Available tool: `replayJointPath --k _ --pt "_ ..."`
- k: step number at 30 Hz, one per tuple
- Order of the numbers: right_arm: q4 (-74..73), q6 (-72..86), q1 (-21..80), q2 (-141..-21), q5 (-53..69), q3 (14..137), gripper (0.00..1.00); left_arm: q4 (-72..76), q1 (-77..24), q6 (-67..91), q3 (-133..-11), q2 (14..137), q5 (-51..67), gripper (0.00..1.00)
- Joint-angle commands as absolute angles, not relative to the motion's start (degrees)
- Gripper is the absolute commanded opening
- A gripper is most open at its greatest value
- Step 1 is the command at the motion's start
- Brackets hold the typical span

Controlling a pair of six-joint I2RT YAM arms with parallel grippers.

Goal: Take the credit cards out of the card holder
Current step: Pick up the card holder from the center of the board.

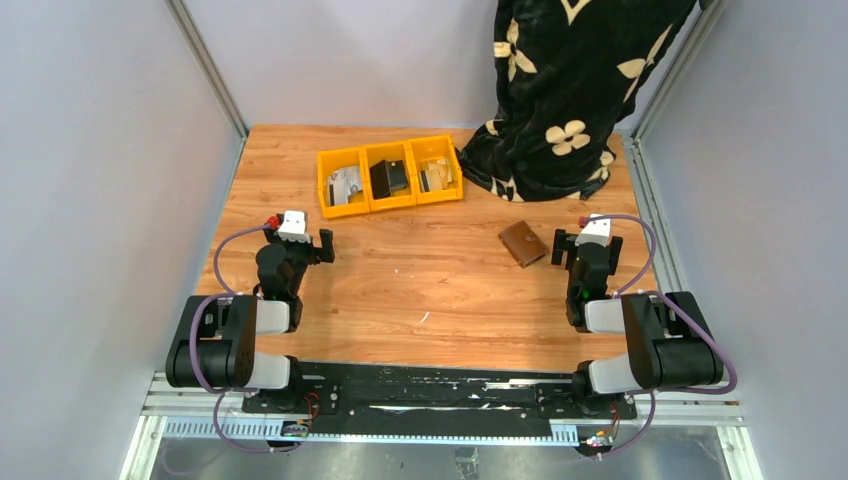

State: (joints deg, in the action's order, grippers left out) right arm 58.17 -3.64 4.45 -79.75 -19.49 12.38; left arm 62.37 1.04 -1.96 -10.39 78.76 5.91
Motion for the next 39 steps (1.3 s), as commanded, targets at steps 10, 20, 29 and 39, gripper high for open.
replayJointPath --k 10,20,29,39 --pt "57.8 -2.9 3.6 -79.7 -19.5 12.7 0.96 62.8 0.8 -2.5 -11.0 78.8 5.7 1.00" --pt "53.8 -4.6 5.2 -75.1 -23.5 13.8 0.96 63.6 1.2 -2.8 -10.4 78.3 7.4 1.00" --pt "23.2 8.6 4.9 -61.7 -17.1 29.6 0.96 38.5 4.0 -0.5 -20.6 68.8 9.3 1.00" --pt "1.4 22.1 -2.1 -73.6 11.8 46.2 1.00 4.0 6.2 -2.1 -41.2 64.5 14.8 1.00"
